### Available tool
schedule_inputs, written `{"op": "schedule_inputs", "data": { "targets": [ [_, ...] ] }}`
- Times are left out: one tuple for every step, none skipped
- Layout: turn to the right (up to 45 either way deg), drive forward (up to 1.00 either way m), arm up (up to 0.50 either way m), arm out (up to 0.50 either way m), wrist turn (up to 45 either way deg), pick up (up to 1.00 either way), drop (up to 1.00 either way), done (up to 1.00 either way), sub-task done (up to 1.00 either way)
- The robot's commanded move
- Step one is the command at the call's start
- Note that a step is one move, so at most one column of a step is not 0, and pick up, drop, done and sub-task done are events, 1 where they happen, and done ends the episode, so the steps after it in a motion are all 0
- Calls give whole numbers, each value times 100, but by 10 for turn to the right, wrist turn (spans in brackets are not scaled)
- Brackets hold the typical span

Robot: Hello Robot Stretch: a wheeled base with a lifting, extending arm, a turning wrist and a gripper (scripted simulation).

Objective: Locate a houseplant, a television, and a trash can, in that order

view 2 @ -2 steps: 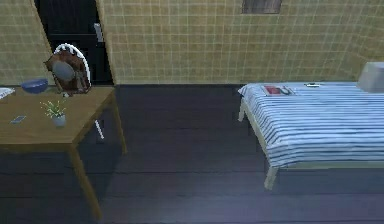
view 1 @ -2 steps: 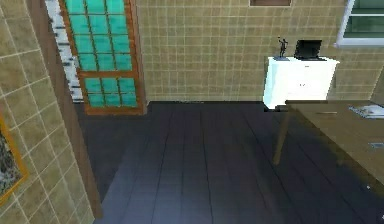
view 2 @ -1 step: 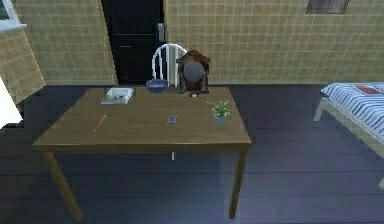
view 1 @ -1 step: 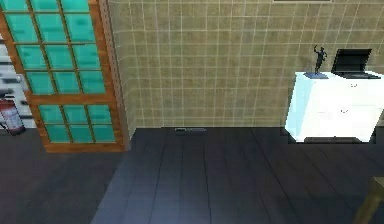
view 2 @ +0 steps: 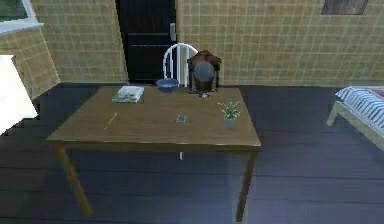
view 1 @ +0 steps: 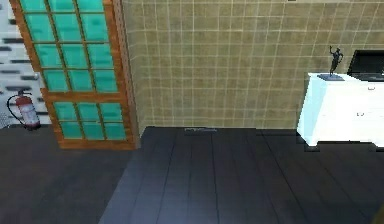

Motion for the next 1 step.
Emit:
{"op": "schedule_inputs", "data": {
  "targets": [
    [0,35,0,0,0,0,0,0,0]
  ]
}}
